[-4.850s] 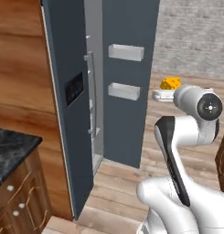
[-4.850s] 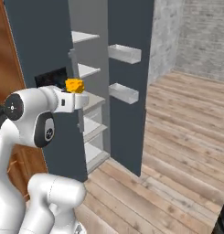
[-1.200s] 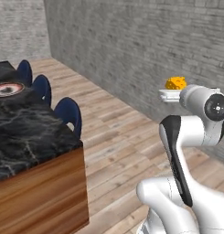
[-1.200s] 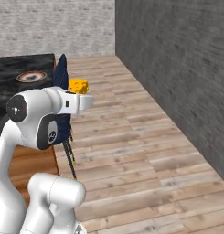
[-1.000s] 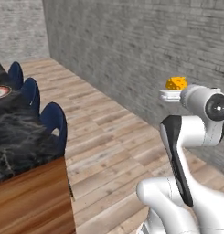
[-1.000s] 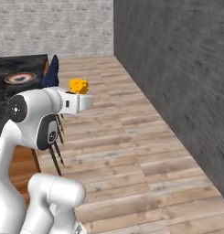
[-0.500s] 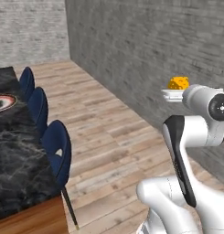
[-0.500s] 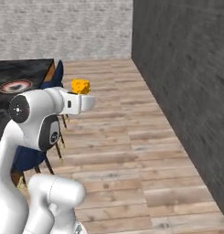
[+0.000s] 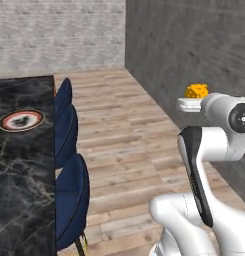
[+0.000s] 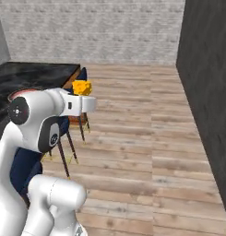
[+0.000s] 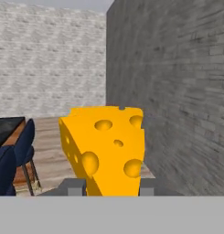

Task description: Take the cheese, chicken drumstick, and bell pepper from the fridge and place them on the plate on the dining counter to create an appetizer plate.

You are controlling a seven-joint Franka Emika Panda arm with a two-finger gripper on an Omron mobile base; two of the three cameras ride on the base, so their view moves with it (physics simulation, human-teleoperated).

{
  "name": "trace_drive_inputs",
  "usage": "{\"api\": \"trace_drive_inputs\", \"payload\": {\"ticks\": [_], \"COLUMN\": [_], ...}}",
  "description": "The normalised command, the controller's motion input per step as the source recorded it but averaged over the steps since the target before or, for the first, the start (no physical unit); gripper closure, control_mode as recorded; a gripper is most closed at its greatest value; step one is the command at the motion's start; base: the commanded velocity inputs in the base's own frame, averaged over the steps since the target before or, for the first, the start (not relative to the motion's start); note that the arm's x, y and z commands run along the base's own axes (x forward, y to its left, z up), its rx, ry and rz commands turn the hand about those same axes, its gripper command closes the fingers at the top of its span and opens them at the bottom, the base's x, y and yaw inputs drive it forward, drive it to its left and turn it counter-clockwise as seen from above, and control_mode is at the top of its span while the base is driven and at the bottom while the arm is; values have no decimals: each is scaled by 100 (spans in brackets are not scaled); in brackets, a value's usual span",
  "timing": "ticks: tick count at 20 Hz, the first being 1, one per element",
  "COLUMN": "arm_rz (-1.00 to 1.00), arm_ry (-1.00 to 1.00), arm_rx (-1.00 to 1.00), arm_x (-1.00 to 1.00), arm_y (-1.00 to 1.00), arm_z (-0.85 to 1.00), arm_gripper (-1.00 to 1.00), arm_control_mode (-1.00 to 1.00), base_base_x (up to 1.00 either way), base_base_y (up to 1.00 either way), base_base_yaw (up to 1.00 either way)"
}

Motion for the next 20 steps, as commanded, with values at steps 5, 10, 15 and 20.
{"api": "trace_drive_inputs", "payload": {"ticks": [5,10,15,20], "arm_rz": [0,0,0,0], "arm_ry": [0,0,0,0], "arm_rx": [0,0,0,0], "arm_x": [0,0,0,0], "arm_y": [0,0,0,0], "arm_z": [0,0,0,0], "arm_gripper": [100,100,100,100], "arm_control_mode": [100,100,100,100], "base_base_x": [90,90,87,81], "base_base_y": [-63,-31,-59,-63], "base_base_yaw": [55,59,58,56]}}
